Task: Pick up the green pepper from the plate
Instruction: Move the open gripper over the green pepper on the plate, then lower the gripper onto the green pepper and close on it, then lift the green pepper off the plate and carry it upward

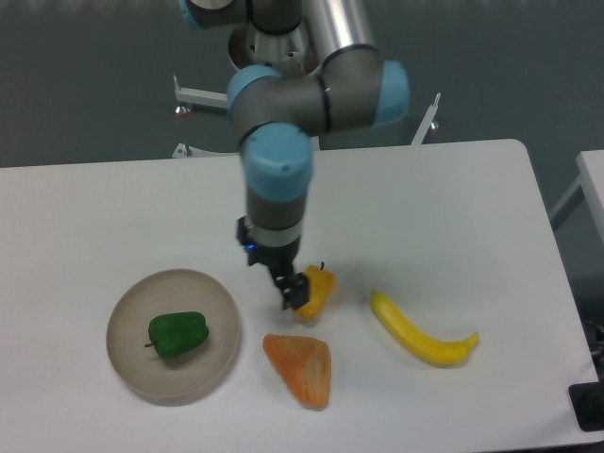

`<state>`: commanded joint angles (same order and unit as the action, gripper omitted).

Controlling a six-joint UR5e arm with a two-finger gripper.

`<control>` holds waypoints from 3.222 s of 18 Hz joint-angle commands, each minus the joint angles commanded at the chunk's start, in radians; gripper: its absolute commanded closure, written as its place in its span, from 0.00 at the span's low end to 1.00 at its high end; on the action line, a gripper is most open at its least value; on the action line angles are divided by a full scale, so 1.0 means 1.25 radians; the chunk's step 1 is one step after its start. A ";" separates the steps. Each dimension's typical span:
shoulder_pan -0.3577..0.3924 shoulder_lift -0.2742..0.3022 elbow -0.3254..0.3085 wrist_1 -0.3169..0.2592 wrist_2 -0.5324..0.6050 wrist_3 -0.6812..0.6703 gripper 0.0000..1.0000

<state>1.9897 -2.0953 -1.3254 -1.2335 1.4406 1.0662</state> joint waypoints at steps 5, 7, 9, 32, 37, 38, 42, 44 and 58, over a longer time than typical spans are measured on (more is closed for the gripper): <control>-0.036 -0.049 0.004 0.074 -0.052 -0.083 0.00; -0.055 -0.074 0.017 0.092 -0.058 -0.114 0.00; -0.060 -0.083 0.021 0.095 -0.076 -0.123 0.00; 0.144 0.083 0.006 -0.115 -0.096 0.073 0.94; 0.260 0.107 0.009 -0.189 -0.093 0.132 0.94; 0.272 0.105 0.012 -0.190 -0.089 0.132 0.94; 0.316 0.099 0.001 -0.190 -0.011 0.198 0.94; 0.336 0.088 0.002 -0.186 0.036 0.272 0.94; 0.356 0.051 0.006 -0.146 0.089 0.391 0.89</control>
<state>2.4344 -2.0310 -1.3177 -1.4161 1.5524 1.5555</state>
